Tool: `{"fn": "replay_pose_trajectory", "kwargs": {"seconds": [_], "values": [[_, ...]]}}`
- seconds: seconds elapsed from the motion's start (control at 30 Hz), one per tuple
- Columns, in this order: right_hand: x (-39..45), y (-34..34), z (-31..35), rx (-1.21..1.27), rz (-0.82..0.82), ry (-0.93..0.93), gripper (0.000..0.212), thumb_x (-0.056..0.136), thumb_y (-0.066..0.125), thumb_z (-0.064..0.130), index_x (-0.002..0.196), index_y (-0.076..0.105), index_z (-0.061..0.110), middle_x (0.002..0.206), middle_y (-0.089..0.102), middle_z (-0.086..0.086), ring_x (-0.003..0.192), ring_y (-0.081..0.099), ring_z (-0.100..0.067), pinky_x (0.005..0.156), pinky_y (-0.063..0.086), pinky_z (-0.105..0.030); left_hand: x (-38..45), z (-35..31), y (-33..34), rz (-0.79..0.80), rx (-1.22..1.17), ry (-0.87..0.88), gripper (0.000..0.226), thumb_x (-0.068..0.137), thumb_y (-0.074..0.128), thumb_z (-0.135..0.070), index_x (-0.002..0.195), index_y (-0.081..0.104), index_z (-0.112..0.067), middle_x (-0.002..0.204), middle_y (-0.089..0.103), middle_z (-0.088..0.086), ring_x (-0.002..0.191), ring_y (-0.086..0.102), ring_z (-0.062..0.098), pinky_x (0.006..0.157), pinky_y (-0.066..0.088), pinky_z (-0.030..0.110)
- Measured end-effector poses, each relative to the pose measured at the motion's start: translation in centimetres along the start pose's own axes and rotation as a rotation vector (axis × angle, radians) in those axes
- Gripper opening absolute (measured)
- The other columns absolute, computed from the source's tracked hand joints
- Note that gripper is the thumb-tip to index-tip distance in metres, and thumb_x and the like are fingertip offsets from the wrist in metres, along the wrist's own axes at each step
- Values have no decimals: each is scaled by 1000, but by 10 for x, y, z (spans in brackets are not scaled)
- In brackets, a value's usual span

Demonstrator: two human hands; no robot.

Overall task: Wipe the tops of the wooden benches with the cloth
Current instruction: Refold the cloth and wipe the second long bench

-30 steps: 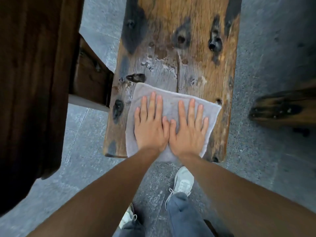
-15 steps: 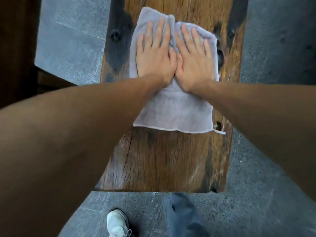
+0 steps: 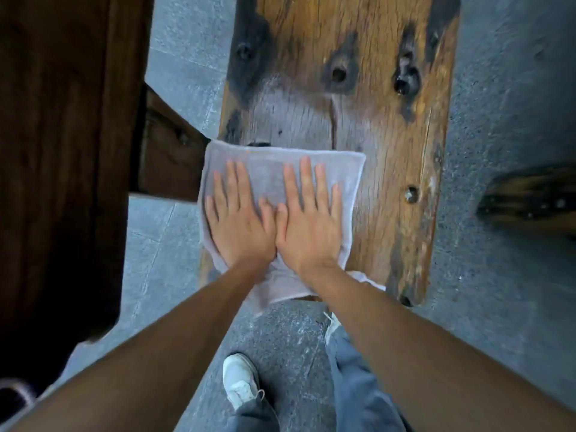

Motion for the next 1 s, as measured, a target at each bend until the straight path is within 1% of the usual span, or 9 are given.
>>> {"fn": "replay_pose_trajectory", "kwargs": {"seconds": [0.13, 0.3, 0.4, 0.5, 0.6, 0.67, 0.77, 0.87, 1.0], "values": [[-46, 25, 26, -68, 36, -171, 60, 107, 16, 42, 163, 2, 26, 171, -10, -2, 157, -12, -22, 127, -1, -50, -50, 44, 10, 19, 23, -45, 67, 102, 16, -42, 161, 9, -11, 169, 8, 4, 156, 0, 18, 126, 11, 41], [-30, 22, 19, -86, 55, -271, 62, 105, 18, 47, 163, 1, 32, 170, -11, 4, 157, -12, -18, 127, 0, -49, -36, 34, 10, 50, 79, 63, 69, 101, 15, -37, 159, 2, -2, 168, 3, 15, 156, 0, 25, 127, 9, 43], [9, 6, 16, -66, -15, -249, 62, 105, 25, 46, 163, 11, 31, 171, 1, 4, 158, -3, -18, 127, 3, -49, -7, 15, 3, 49, 87, 125, 69, 101, 10, -36, 158, 3, 2, 167, 4, 20, 156, 1, 29, 127, 4, 42], [60, -12, 13, -104, -50, -268, 60, 104, 22, 44, 162, 16, 28, 171, 8, 3, 158, 3, -19, 126, 6, -50, 42, -12, -4, 19, 70, 93, 72, 99, 7, -39, 157, 4, 2, 167, 4, 19, 156, 2, 27, 127, 2, 41], [119, -33, 6, -120, -35, -304, 63, 102, 15, 42, 163, 14, 27, 171, 8, 3, 158, 3, -18, 127, 4, -47, 101, -39, -8, 12, 83, 109, 72, 101, 13, -41, 158, 1, 1, 168, 1, 17, 156, 1, 25, 127, 5, 42], [166, -47, 4, -73, -32, -301, 60, 105, 16, 40, 163, 11, 28, 171, 6, 4, 158, 1, -17, 128, 1, -46, 150, -53, -16, -17, 25, 119, 70, 102, 15, -39, 158, 1, 0, 168, 2, 16, 156, 3, 26, 127, 8, 41], [217, -59, 2, -51, -76, -236, 61, 105, 18, 44, 163, 11, 29, 171, 4, 5, 158, 1, -18, 127, 0, -47, 203, -63, -17, -9, -94, 55, 69, 103, 22, -39, 159, 4, -3, 168, 6, 14, 156, 7, 25, 126, 11, 36], [232, -62, 2, -49, -85, -202, 62, 104, 20, 46, 163, 10, 30, 171, 2, 4, 158, 0, -18, 127, -1, -46, 212, -67, -20, -25, -84, 32, 66, 105, 24, -37, 159, 5, -4, 168, 7, 12, 156, 7, 25, 126, 13, 35], [203, -55, -7, -19, -67, -122, 62, 104, 19, 46, 163, 7, 32, 171, 0, 5, 158, -2, -16, 127, -1, -47, 187, -66, -18, -9, -22, 86, 68, 104, 19, -43, 160, 1, -9, 169, 0, 8, 156, -1, 24, 126, 8, 40]]}}
Point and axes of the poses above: each hand's wrist, its own x-axis towards the middle knuckle, its own y-axis out of the palm, z = x × y, the point moved 7 cm from there along x, towards the middle knuckle
